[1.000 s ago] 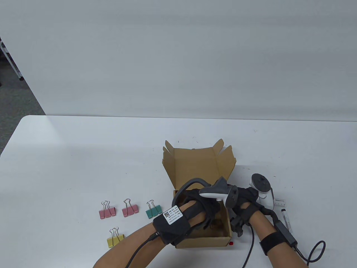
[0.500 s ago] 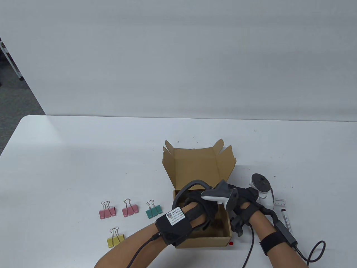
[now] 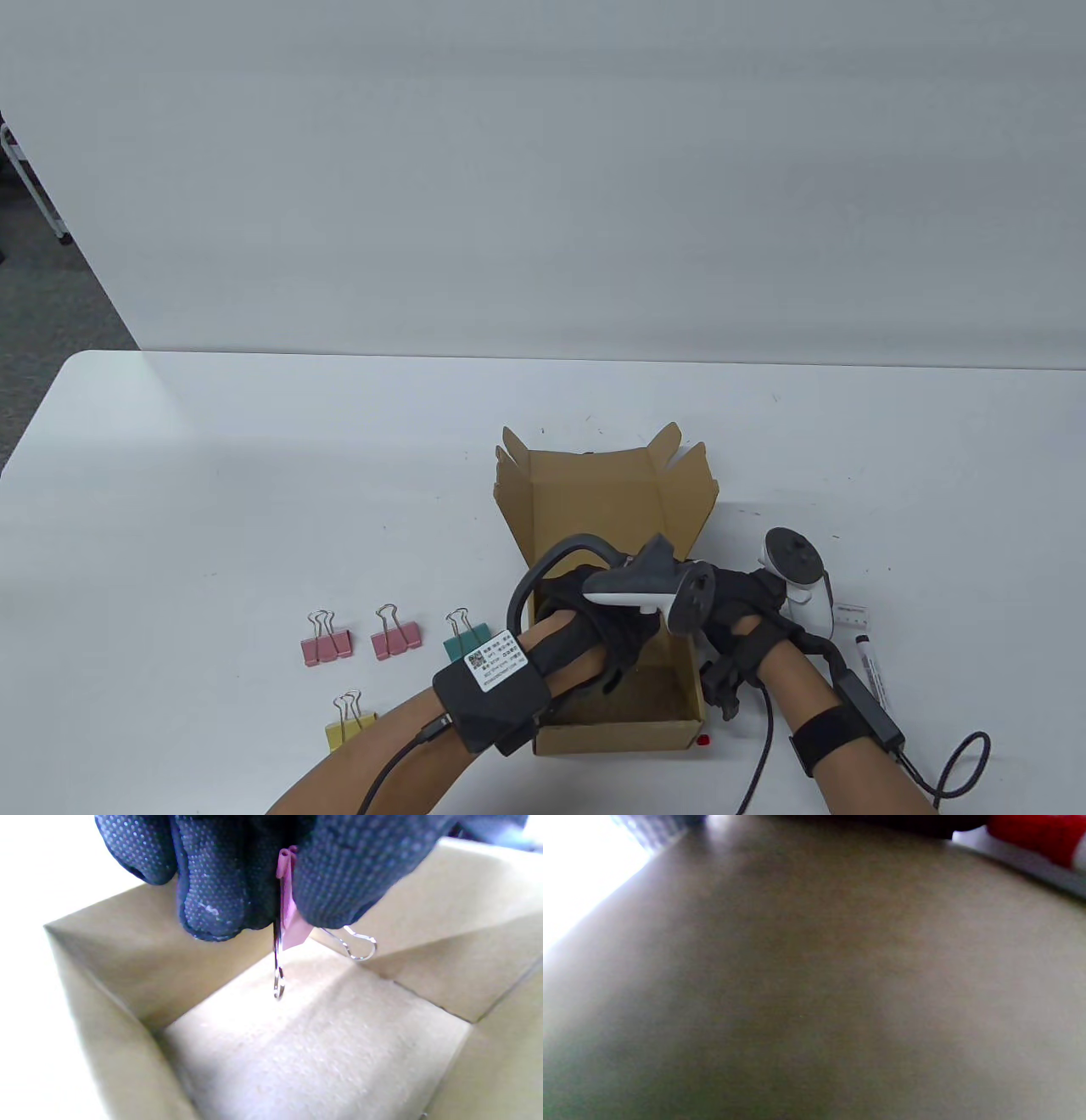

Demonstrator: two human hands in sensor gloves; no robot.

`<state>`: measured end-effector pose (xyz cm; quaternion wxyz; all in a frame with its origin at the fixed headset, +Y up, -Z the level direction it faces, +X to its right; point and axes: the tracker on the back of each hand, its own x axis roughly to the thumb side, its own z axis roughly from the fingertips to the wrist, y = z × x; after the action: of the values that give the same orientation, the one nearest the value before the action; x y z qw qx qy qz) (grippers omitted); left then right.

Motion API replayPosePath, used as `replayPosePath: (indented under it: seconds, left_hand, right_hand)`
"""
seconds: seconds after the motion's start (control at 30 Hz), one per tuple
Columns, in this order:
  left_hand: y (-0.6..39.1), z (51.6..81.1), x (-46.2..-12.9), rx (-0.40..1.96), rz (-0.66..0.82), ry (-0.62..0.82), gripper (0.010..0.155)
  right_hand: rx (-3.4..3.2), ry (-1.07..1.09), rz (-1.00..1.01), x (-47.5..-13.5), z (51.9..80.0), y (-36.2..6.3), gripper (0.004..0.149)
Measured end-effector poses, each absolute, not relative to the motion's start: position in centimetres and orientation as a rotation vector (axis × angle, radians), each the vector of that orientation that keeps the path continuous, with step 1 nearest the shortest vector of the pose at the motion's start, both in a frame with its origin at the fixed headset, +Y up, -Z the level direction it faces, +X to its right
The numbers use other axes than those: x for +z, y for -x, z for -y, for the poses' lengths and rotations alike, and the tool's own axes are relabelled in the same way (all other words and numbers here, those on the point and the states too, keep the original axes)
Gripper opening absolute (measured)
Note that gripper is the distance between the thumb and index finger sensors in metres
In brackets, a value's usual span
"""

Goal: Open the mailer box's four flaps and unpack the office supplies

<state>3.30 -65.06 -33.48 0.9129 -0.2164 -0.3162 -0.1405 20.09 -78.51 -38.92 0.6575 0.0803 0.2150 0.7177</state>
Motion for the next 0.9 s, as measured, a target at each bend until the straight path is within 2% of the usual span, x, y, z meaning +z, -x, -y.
replayPosePath:
  seconds: [0.17,0.33,0.5,0.63,0.9]
  left_hand:
    - [1.2,62.0,-32.6,-0.241,0.583,0.394,0.065]
    - [6.1,60.7,-31.7,-0.214,0.504,0.398,0.064]
    - [9.4,60.2,-30.5,-0.214,0.448,0.371,0.064]
    - [11.3,62.0,-29.9,-0.229,0.421,0.417,0.064]
    - [13.8,68.6,-29.9,-0.25,0.393,0.557,0.064]
  right_hand:
    - [1.626,-0.182,-0.487,-38.9,78.5,-20.1,0.065]
    - [1.627,-0.181,-0.487,-38.9,78.5,-20.1,0.065]
    - [1.627,-0.18,-0.486,-38.9,78.5,-20.1,0.065]
    - [1.626,-0.178,-0.485,-38.9,78.5,-20.1,0.065]
    - [1.625,-0.176,-0.485,-38.9,78.5,-20.1,0.065]
